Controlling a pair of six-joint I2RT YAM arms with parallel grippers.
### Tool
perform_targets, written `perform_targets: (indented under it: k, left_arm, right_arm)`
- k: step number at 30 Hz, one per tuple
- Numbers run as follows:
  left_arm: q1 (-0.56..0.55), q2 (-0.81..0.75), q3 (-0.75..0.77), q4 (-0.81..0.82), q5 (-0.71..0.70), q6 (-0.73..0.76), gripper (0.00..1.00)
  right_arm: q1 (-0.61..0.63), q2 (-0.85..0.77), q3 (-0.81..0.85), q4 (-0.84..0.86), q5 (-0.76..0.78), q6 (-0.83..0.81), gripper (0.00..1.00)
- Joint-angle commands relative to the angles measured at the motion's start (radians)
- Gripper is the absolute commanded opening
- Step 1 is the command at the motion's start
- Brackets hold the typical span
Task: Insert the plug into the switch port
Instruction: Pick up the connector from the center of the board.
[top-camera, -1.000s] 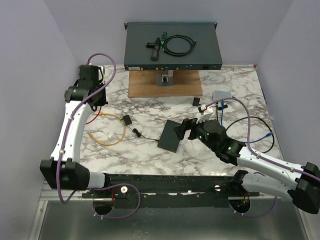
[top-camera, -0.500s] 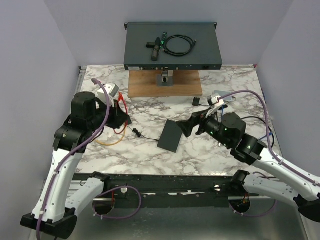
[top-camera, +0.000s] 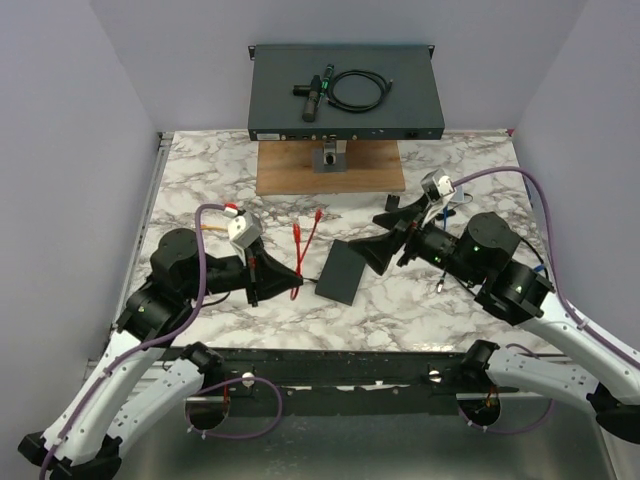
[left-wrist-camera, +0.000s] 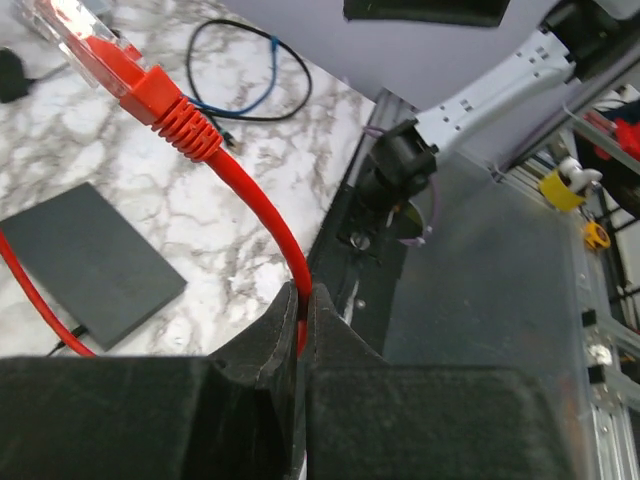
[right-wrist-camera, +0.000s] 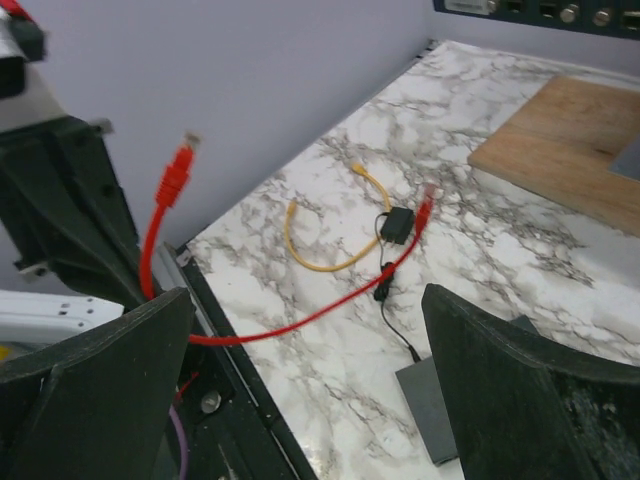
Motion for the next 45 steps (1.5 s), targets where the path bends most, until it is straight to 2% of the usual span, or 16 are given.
perform_targets:
  k: [1, 5, 18, 26, 33, 42, 45]
  left_arm:
    - [-0.076, 0.007, -0.104, 0.275, 0.077, -0.079, 0.0]
    - [-0.122, 0.045, -0.126, 0.34, 0.044, -0.085, 0.0]
    - [-0.185, 0.069, -0.123, 0.332, -0.099, -0.068, 0.0]
    - [-0.193, 0.025, -0.123, 0.3, -0.26, -0.085, 0.0]
    - [-0.204, 0.121, -0.063, 0.178, -0.515, -0.123, 0.0]
    - [-0.277, 0.236, 0.045, 0.042, -0.813, -0.139, 0.0]
    - [-0.302, 0.252, 0.066, 0.023, -0.861, -0.14, 0.0]
  right_arm:
    - [0.004, 0.032, 0.043, 0.021, -0.158, 0.022, 0.99]
    - [0.003, 0.074, 0.054, 0.049, -0.261, 0.03, 0.97]
    - [0.004, 0.148, 0.05, 0.128, -0.335, 0.113, 0.91]
    - [0.004, 0.11, 0.075, 0.024, -0.186, 0.065, 0.91]
    - [0.004, 0.14, 0.121, -0.002, -0.068, 0.071, 0.89]
    - [0.004, 0.322, 0.219, 0.01, 0.005, 0.03, 0.85]
    - [0.004, 0.371, 0.227, 0.032, 0.032, 0.022, 0.85]
